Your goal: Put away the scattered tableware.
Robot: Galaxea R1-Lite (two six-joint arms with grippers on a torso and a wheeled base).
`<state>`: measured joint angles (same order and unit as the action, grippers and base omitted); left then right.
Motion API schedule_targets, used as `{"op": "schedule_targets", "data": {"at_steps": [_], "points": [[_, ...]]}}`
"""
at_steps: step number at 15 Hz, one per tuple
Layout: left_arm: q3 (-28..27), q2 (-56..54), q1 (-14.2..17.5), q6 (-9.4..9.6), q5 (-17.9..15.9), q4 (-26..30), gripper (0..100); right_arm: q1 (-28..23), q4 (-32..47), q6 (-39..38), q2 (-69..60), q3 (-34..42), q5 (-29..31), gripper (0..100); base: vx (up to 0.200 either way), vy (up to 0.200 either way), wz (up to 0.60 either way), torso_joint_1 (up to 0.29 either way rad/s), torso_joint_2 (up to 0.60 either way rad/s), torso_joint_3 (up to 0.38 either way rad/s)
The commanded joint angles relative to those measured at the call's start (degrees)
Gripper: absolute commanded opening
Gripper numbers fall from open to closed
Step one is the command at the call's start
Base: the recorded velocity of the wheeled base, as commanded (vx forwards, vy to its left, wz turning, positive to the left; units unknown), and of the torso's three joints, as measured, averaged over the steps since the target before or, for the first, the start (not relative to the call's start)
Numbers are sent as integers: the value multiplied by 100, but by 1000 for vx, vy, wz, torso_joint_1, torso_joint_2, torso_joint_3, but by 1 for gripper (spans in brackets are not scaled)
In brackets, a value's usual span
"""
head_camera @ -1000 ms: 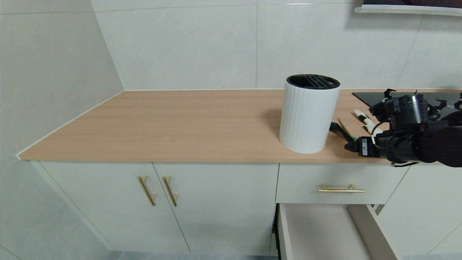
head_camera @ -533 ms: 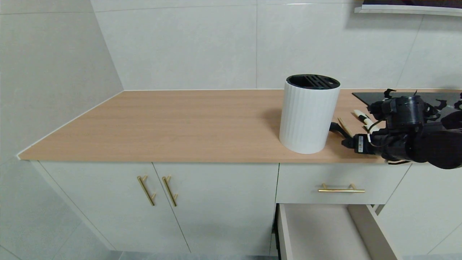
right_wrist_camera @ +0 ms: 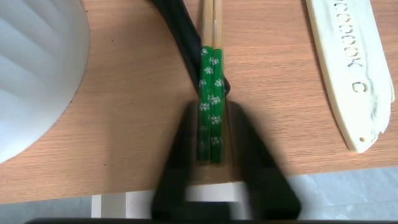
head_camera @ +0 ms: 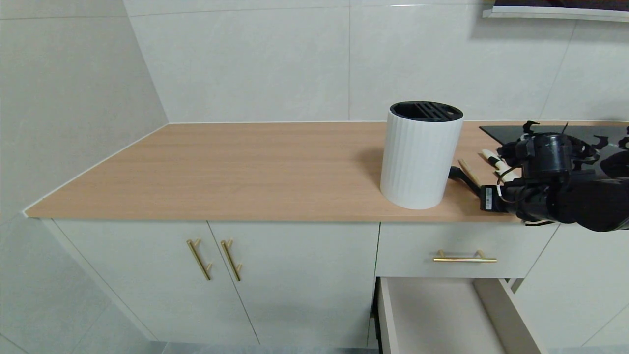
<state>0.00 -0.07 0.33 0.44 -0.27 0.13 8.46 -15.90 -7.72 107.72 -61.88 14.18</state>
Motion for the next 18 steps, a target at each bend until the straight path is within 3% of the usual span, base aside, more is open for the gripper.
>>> {"op": "schedule_targets", "data": {"at_steps": [1, 7, 13, 15, 17, 18], "points": [[0, 7, 2, 0, 0, 4, 100, -2, -1, -2, -40, 9, 15, 0, 0, 0, 0, 0, 0, 0], [0, 7, 2, 0, 0, 4, 100, -2, 16, -11, -172, 27, 15, 0, 0, 0, 0, 0, 0, 0], [0, 7, 2, 0, 0, 4, 100, 50, 131, 25, -2097, 800, -91, 0, 0, 0, 0, 0, 0, 0], [0, 7, 2, 0, 0, -5, 100, 156, 1326, 16, -3064, 853, -196, 0, 0, 0, 0, 0, 0, 0], [0, 7, 2, 0, 0, 4, 100, 217, 2346, -2, -3802, 774, -882, 0, 0, 0, 0, 0, 0, 0], [0, 7, 2, 9, 0, 4, 100, 217, 3013, 7, -4233, 660, -1541, 0, 0, 0, 0, 0, 0, 0]]}}
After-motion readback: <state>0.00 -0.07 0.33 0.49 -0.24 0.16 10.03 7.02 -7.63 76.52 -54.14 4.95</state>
